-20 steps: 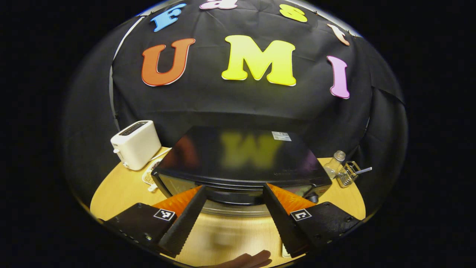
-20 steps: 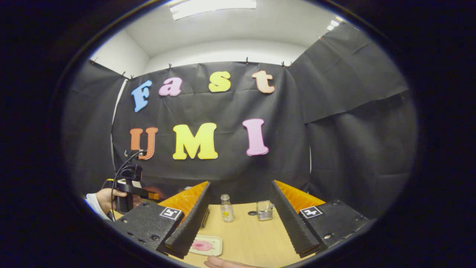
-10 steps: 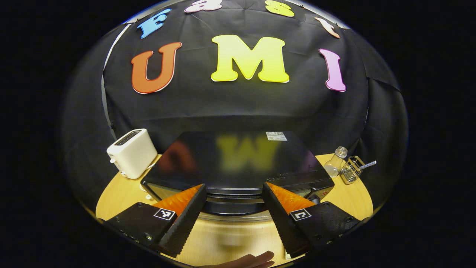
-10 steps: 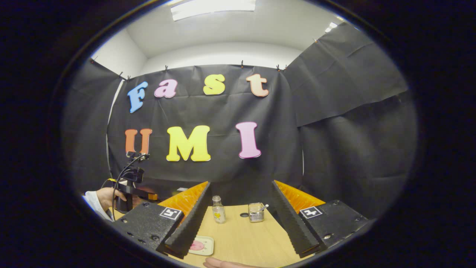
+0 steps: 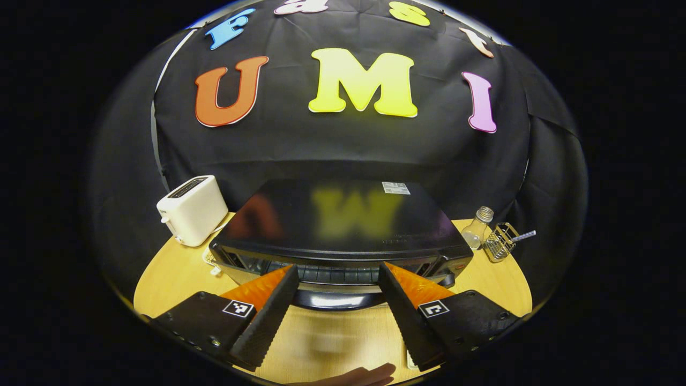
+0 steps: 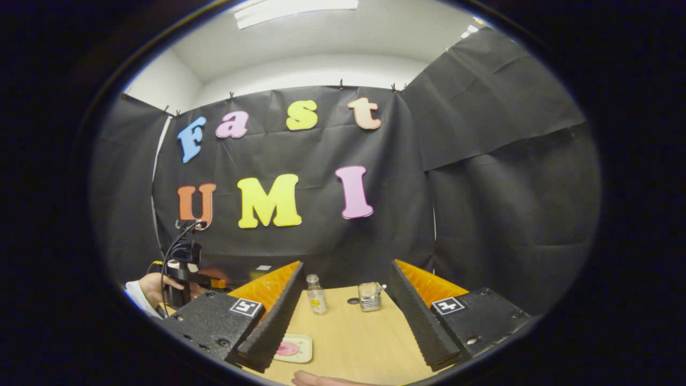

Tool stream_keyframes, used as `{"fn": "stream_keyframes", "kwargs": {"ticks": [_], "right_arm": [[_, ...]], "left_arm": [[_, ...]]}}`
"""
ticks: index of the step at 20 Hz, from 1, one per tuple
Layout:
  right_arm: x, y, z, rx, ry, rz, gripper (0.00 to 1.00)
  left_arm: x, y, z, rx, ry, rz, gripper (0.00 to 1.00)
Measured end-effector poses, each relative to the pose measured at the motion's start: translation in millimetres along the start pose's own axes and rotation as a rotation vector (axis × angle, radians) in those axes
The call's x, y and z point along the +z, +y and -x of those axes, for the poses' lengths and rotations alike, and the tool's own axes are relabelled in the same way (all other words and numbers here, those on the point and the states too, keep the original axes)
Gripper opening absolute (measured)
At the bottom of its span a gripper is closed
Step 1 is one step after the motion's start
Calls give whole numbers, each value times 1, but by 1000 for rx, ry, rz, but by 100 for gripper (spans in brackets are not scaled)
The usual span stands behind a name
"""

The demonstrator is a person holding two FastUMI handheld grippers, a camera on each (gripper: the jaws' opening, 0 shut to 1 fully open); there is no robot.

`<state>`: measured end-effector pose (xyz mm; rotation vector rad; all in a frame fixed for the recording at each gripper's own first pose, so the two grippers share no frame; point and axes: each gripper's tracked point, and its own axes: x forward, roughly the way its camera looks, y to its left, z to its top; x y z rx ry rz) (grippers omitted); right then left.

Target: Open the electric oven with the left hand, put the food in, and close the electric oven.

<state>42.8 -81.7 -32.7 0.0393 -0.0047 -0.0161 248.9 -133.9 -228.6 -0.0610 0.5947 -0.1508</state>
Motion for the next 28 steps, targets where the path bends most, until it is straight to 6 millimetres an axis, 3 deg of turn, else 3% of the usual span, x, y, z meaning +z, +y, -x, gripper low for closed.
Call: {"fn": "stream_keyframes", "kwargs": {"ticks": [3, 4, 9, 10, 11, 12, 13, 16, 22, 28], "right_arm": [[-3, 3, 7, 7, 17, -15, 100], [-3, 4, 9, 8, 22, -16, 96], [4, 2, 25, -16, 4, 5, 96], [7, 3, 28, -14, -2, 9, 100], [8, 5, 32, -12, -7, 13, 96], [9, 6, 35, -12, -10, 18, 100], [11, 5, 37, -10, -14, 23, 96], [15, 7, 46, -5, -24, 33, 96], [15, 10, 52, 1, -21, 45, 96], [11, 12, 52, 0, -11, 47, 96]], "left_arm": [[-12, 0, 13, -8, -2, 4, 96], [-17, -1, 18, -18, 0, 4, 95], [-47, -2, 37, -40, 8, -51, 96], [-54, -2, 41, -39, 15, -74, 95], [-60, -2, 43, -39, 17, -81, 96], [-66, -2, 46, -39, 26, -72, 96], [-73, -1, 49, -39, 37, -64, 95], [-91, 0, 56, -39, 66, -68, 96], [-136, 0, 62, -38, 181, -77, 97], [-187, -1, 49, -37, 337, -63, 97]]}}
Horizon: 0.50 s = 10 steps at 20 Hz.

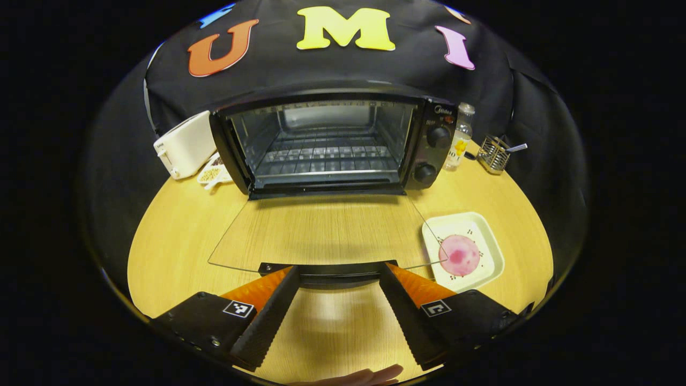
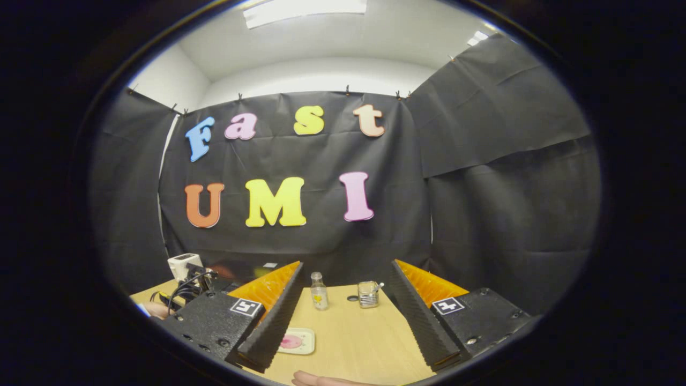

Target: Open the electric oven with the left hand, put the food in, and close the electric oven.

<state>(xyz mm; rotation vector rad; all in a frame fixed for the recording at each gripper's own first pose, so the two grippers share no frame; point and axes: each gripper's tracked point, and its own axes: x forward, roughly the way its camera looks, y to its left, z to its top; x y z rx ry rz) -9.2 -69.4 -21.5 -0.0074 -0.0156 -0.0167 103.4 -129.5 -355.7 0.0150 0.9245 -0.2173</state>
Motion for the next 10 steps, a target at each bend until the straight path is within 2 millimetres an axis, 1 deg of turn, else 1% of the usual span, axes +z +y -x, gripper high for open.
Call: {"fn": "stream_keyframes", "kwargs": {"ticks": [2, 3, 4, 5, 7, 10], "right_arm": [[-3, 1, -2, 1, 6, 4, 96], [-5, 1, -3, 2, 11, 7, 96], [-8, 1, -5, 1, 18, 11, 96], [-10, 2, -7, 0, 25, 13, 96], [-14, 3, -12, 1, 40, 11, 96], [-26, 5, -22, 0, 74, 10, 96]], "left_arm": [[-16, 1, -14, -1, 39, 40, 96], [-18, -1, -15, 2, 29, 55, 96], [-12, 1, -17, -1, 10, 50, 96], [-14, 1, -14, 1, 6, 39, 95], [-16, 0, -13, 3, -3, 22, 95], [-12, 1, -10, 7, -37, 44, 95]]}}
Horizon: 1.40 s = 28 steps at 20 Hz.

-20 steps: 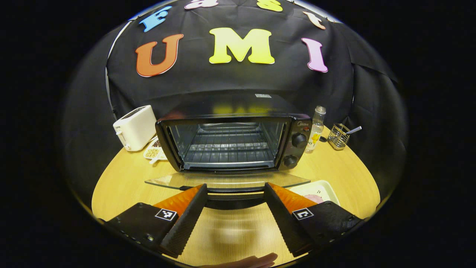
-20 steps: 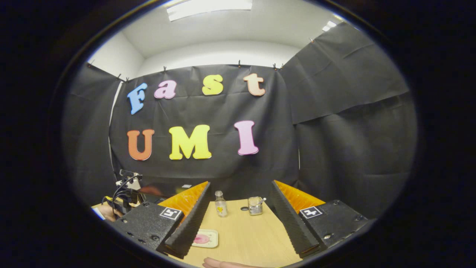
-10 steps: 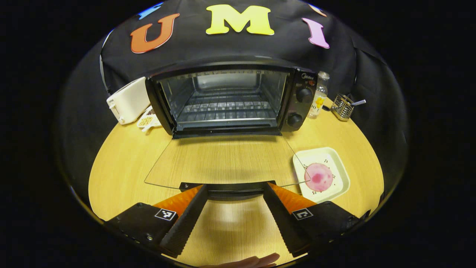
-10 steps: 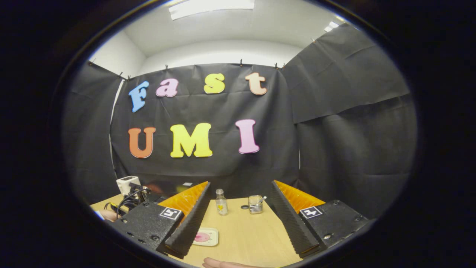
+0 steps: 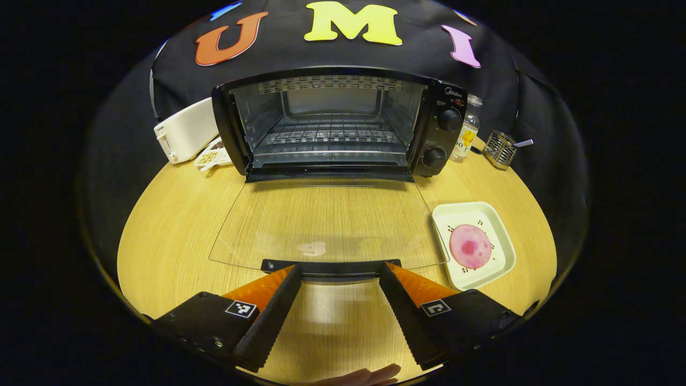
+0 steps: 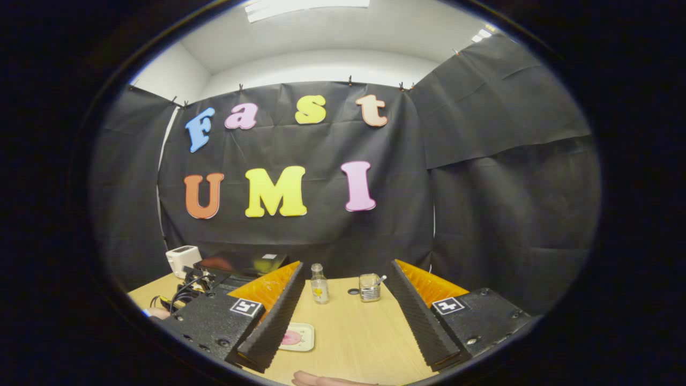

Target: Open the electric oven with the left hand, put the food in, and close the electric oven.

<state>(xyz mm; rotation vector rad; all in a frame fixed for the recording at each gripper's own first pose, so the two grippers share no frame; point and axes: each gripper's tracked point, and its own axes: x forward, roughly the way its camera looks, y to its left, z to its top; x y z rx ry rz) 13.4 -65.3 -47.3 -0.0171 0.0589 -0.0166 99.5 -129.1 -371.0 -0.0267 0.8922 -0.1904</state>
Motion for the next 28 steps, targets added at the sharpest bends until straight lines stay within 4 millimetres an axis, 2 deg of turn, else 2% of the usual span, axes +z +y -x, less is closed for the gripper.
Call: {"fn": "stream_keyframes", "kwargs": {"ticks": [4, 5, 6, 7, 8, 12, 19, 20, 21, 23, 26, 28], "right_arm": [[-23, 6, -18, 22, 92, 5, 96], [-29, 8, -26, 29, 117, 12, 100], [-35, 7, -34, 30, 145, 20, 96], [-43, 7, -41, 33, 179, 29, 100], [-53, 8, -49, 39, 218, 36, 96], [-97, 14, -78, 74, 403, 44, 96], [-201, 45, -109, 198, 796, -27, 96], [-216, 50, -112, 214, 851, -42, 100], [-229, 55, -116, 234, 907, -60, 93], [-254, 63, -120, 260, 1005, -90, 93], [-285, 75, -131, 275, 1121, -132, 91], [-302, 79, -142, 267, 1178, -134, 84]], "left_arm": [[12, 10, 16, 41, -77, 12, 95], [19, 11, 24, 40, -114, 13, 95], [25, 9, 34, 35, -149, 19, 95], [32, 7, 44, 28, -186, 21, 95], [39, 5, 57, 15, -222, 20, 95], [64, -2, 110, -21, -373, 19, 95], [114, 4, 199, 10, -665, -15, 94], [121, 4, 208, 11, -705, -19, 94], [124, 4, 217, 11, -730, -17, 94], [122, 6, 230, 2, -741, -3, 94], [131, 25, 253, 61, -796, 15, 95], [140, 39, 268, 115, -854, 20, 95]]}}
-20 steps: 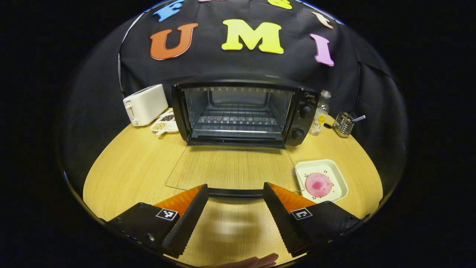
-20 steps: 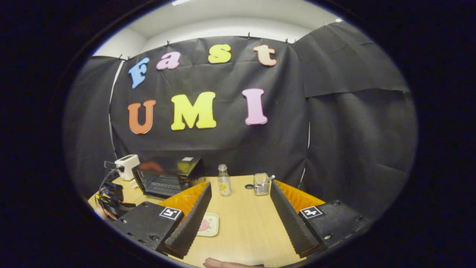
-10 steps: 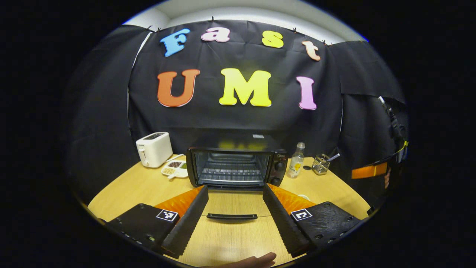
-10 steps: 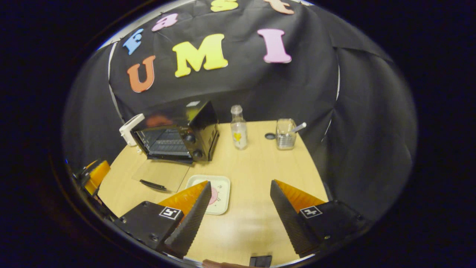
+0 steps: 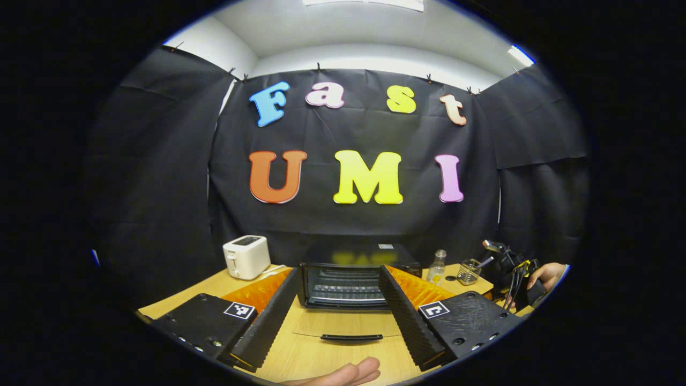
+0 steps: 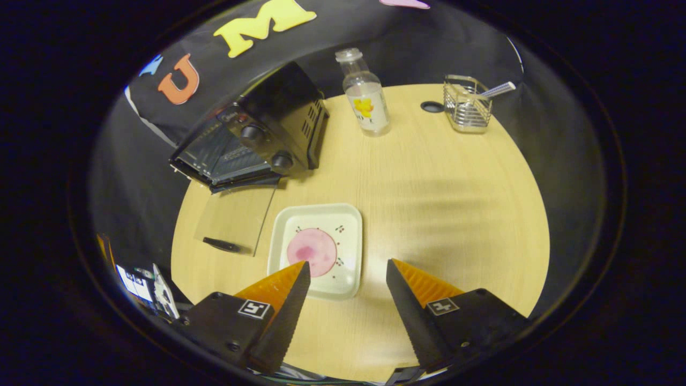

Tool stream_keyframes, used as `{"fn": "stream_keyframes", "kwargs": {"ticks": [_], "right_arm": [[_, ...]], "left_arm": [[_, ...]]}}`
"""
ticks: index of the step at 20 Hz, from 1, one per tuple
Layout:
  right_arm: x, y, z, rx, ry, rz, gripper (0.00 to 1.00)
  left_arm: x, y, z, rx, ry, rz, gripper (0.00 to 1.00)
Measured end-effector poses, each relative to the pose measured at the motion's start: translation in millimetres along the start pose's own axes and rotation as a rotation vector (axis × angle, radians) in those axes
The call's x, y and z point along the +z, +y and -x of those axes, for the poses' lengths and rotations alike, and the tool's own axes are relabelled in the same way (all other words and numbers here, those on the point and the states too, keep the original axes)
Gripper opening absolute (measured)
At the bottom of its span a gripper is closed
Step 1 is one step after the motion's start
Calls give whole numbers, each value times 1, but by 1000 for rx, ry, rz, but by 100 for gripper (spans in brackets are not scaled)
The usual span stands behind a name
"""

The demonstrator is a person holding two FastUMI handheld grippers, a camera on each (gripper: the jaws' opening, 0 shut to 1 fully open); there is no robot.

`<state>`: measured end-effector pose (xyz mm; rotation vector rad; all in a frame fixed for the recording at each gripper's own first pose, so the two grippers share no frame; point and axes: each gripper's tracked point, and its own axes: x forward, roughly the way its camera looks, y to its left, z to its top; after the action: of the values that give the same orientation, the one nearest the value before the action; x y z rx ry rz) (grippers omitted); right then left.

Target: Open the electric oven with the left hand, put the food in, and close the electric oven.

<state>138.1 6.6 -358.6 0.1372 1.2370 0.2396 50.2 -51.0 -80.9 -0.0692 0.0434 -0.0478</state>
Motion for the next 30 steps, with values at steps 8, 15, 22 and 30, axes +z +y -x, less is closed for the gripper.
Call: {"fn": "stream_keyframes", "kwargs": {"ticks": [8, 15, 22, 30], "right_arm": [[-16, -1, -56, 73, 214, -3, 25], [-10, -1, -57, 251, 254, -141, 1], [-16, -34, -29, 233, 187, -213, 1], [-11, -25, 26, 198, 97, -178, 4]], "left_arm": [[9, 9, 2, 12, -25, -15, 96], [1, 16, 2, 5, 21, 3, 96], [1, 13, 3, -11, 26, -1, 96], [-15, 25, 0, -4, 40, -53, 96]]}}
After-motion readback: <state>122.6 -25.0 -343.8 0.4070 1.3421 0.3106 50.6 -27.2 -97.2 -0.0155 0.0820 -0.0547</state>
